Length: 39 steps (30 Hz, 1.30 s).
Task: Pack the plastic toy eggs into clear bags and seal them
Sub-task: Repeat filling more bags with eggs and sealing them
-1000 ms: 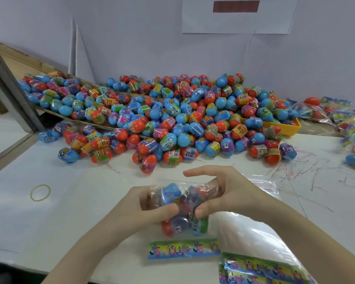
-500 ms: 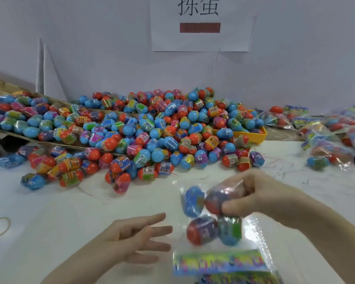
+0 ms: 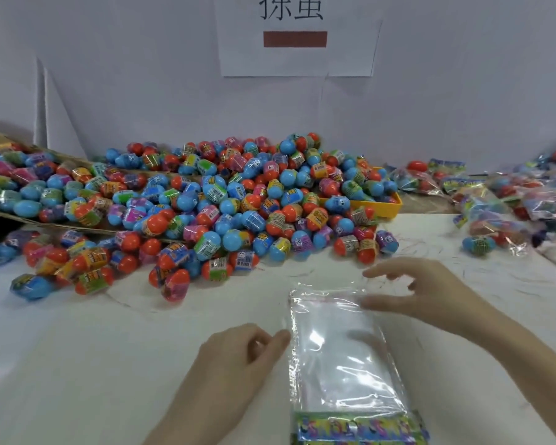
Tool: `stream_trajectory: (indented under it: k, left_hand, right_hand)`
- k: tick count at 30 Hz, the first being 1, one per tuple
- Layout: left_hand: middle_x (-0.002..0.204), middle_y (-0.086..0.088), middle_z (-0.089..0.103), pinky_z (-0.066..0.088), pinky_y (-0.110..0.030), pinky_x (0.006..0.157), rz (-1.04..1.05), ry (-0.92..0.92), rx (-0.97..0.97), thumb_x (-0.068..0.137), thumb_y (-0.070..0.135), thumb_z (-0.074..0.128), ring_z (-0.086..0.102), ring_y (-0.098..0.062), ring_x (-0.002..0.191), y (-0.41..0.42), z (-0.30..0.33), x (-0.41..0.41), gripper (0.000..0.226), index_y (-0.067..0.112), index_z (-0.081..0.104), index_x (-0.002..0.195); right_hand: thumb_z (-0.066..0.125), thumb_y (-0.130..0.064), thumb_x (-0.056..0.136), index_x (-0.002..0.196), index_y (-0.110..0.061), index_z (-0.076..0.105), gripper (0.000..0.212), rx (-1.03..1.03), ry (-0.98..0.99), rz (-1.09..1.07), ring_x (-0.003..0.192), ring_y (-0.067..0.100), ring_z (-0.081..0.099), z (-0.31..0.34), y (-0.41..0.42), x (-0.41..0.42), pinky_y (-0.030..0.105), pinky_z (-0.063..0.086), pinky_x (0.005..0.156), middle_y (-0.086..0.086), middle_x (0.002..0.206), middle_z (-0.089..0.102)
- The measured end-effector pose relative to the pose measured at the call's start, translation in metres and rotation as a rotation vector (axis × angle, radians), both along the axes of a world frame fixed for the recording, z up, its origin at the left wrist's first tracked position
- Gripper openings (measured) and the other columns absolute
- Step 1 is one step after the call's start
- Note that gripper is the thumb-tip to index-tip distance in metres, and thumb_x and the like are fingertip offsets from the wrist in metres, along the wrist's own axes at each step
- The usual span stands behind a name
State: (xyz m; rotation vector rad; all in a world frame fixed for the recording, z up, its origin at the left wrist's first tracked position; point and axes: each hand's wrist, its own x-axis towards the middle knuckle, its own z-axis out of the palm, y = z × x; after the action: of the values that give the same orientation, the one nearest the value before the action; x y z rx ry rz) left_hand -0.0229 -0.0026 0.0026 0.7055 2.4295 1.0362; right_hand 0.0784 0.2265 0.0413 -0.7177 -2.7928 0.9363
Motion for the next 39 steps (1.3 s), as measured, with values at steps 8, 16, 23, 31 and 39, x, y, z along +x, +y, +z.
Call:
stream_trajectory:
  k: [8,16,23,31,39]
  left_hand:
    - [0.078,0.012,0.05,0.032,-0.026,0.065,-0.029,0.245,-0.24,0.084,0.055,0.053,0.053,-0.013,0.085,0.04,-0.003,0.007,0.028,0.029,0.046,0.075]
    - [0.07,0.023,0.062,0.037,-0.017,0.056,0.15,0.203,0.213,0.074,0.046,0.069,0.052,0.001,0.062,0.029,0.003,0.02,0.024,0.035,0.057,0.056]
    - [0.066,0.012,0.068,0.043,-0.009,0.054,0.036,-0.215,0.569,0.051,0.035,0.089,0.058,0.0,0.056,0.017,0.041,0.01,0.031,0.023,0.071,0.073]
    - [0.072,0.0,0.074,0.051,-0.016,0.052,-0.115,-0.412,0.708,0.06,0.031,0.067,0.069,-0.013,0.057,0.014,0.077,0.01,0.022,0.015,0.076,0.073]
    - [0.061,-0.003,0.071,0.047,-0.014,0.046,-0.005,-0.356,0.824,0.045,0.035,0.072,0.064,-0.01,0.047,0.011,0.073,0.014,0.021,0.02,0.075,0.06]
  right_hand:
    - [0.086,-0.043,0.051,0.115,-0.028,0.056,0.073,0.009,-0.084,-0.117,0.074,0.004,0.048,-0.031,-0.009,-0.012,0.022,0.04,0.066,-0.009,0.091,0.05]
    - [0.08,-0.041,0.055,0.089,-0.037,0.06,0.039,-0.103,0.205,-0.104,0.08,0.001,0.049,-0.02,-0.013,-0.013,0.01,0.037,0.06,-0.016,0.092,0.055]
    - [0.071,-0.025,0.053,0.062,-0.014,0.071,0.014,-0.637,0.366,0.099,0.054,0.009,0.061,0.035,-0.028,-0.012,0.015,0.048,0.057,0.003,0.062,0.068]
    - [0.074,-0.032,0.053,0.081,-0.017,0.075,0.031,-0.732,0.486,0.19,0.051,0.014,0.062,0.06,-0.05,-0.01,0.02,0.052,0.054,0.008,0.071,0.071]
    - [0.078,-0.024,0.055,0.081,-0.015,0.075,0.028,-0.82,0.23,0.301,0.06,0.019,0.068,0.048,-0.065,-0.003,0.022,0.054,0.06,0.012,0.073,0.072]
